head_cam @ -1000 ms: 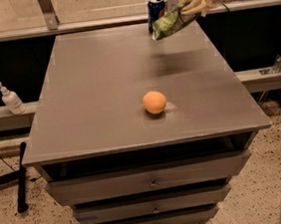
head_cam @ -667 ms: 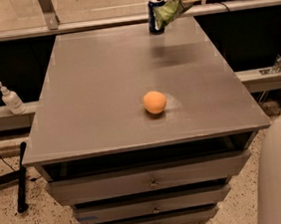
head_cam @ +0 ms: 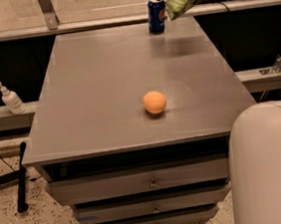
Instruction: Move green jalapeno chip bag near pepsi can
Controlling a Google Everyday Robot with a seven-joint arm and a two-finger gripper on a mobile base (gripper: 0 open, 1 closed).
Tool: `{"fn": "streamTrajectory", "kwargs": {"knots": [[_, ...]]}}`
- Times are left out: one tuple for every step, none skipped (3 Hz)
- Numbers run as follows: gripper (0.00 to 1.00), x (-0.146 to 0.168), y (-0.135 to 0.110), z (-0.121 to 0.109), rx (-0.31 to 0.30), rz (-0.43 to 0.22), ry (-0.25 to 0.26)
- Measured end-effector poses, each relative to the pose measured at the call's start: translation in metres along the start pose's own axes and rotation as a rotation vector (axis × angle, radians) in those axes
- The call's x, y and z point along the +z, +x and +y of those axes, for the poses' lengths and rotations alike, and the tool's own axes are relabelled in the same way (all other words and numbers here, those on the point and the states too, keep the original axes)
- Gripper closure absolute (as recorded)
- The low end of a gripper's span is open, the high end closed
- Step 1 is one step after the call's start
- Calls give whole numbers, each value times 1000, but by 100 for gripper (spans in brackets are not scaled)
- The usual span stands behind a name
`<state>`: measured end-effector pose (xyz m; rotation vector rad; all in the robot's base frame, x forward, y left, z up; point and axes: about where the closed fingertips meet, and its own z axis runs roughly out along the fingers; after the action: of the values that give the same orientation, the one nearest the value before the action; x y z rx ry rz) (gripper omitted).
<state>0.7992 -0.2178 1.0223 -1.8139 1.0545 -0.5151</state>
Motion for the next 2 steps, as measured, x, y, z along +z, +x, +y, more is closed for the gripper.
{"fn": "streamTrajectory", "kwargs": {"knots": [[100, 1, 0, 1, 0, -2, -2], [100, 12, 0, 22, -21, -15, -55]]}}
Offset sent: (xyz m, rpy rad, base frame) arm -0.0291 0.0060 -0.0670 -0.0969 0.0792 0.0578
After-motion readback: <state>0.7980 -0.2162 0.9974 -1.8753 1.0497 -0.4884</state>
